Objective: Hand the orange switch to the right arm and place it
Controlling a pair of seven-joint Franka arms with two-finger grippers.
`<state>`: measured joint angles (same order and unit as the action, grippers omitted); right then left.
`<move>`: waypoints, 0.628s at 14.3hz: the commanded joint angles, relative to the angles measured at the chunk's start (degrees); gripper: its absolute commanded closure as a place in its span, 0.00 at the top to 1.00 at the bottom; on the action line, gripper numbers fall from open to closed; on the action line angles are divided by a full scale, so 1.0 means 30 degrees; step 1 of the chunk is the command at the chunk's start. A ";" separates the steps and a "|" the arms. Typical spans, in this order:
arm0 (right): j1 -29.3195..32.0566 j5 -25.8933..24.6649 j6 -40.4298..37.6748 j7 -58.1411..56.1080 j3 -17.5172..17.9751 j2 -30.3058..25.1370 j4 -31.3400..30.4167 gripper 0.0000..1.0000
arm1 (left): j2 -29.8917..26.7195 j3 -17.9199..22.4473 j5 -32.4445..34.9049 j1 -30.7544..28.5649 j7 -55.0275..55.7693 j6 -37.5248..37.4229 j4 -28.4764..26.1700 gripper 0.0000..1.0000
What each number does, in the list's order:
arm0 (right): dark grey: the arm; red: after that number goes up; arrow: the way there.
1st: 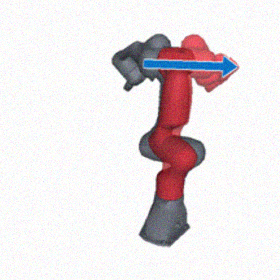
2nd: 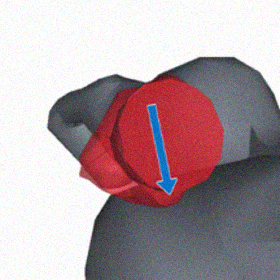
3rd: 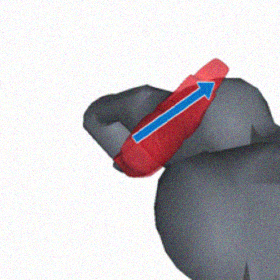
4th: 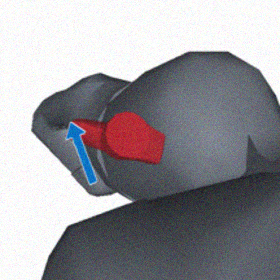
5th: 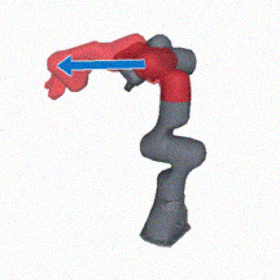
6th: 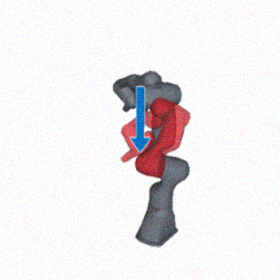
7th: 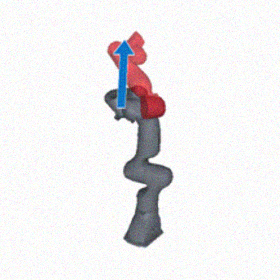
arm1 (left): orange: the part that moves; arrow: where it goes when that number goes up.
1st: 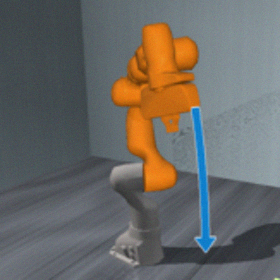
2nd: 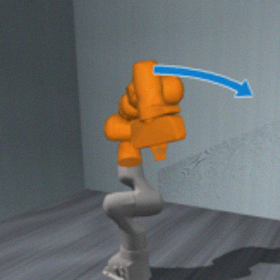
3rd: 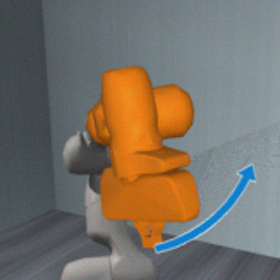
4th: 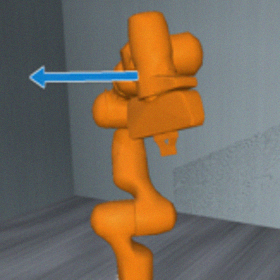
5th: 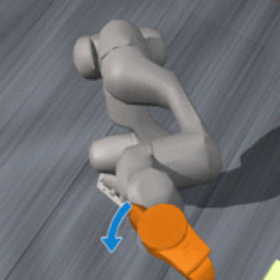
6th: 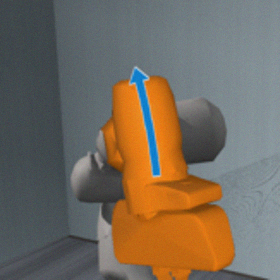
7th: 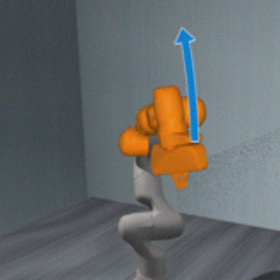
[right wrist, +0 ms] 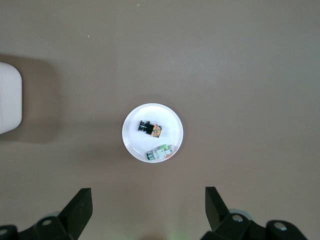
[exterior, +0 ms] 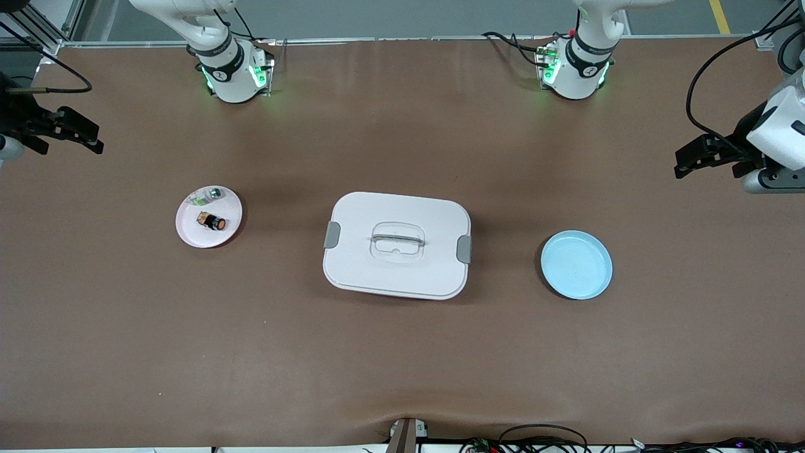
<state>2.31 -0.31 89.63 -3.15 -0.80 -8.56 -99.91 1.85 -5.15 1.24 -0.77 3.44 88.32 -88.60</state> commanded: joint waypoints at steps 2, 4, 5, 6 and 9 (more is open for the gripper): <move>-0.0098 0.0396 -0.0139 0.0257 -0.0143 -0.0547 -0.0184 1.00 | 0.0144 0.0018 -0.0210 -0.0094 -0.0415 -0.0321 0.0412 1.00; -0.0098 0.0396 -0.0081 0.0228 -0.0143 -0.0547 -0.0126 1.00 | 0.0319 0.0018 -0.0209 -0.0064 -0.0386 -0.0321 0.0442 1.00; -0.0098 0.0367 -0.0081 0.0170 -0.0143 -0.0518 -0.0039 1.00 | 0.0349 0.0018 -0.0238 -0.0064 -0.0386 -0.0321 0.0500 1.00; -0.0098 0.0366 -0.0081 0.0169 -0.0143 -0.0517 -0.0038 1.00 | 0.0349 0.0018 -0.0268 -0.0064 -0.0386 -0.0321 0.0617 1.00; -0.0069 0.0366 0.0006 0.0169 -0.0143 -0.0401 -0.0126 1.00 | 0.0379 0.0018 -0.0209 -0.0123 -0.0474 -0.0321 0.0588 1.00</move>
<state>2.31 0.01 89.61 -3.14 -0.88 -9.22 -99.91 2.28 -5.15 1.24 -0.78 3.44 88.32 -88.52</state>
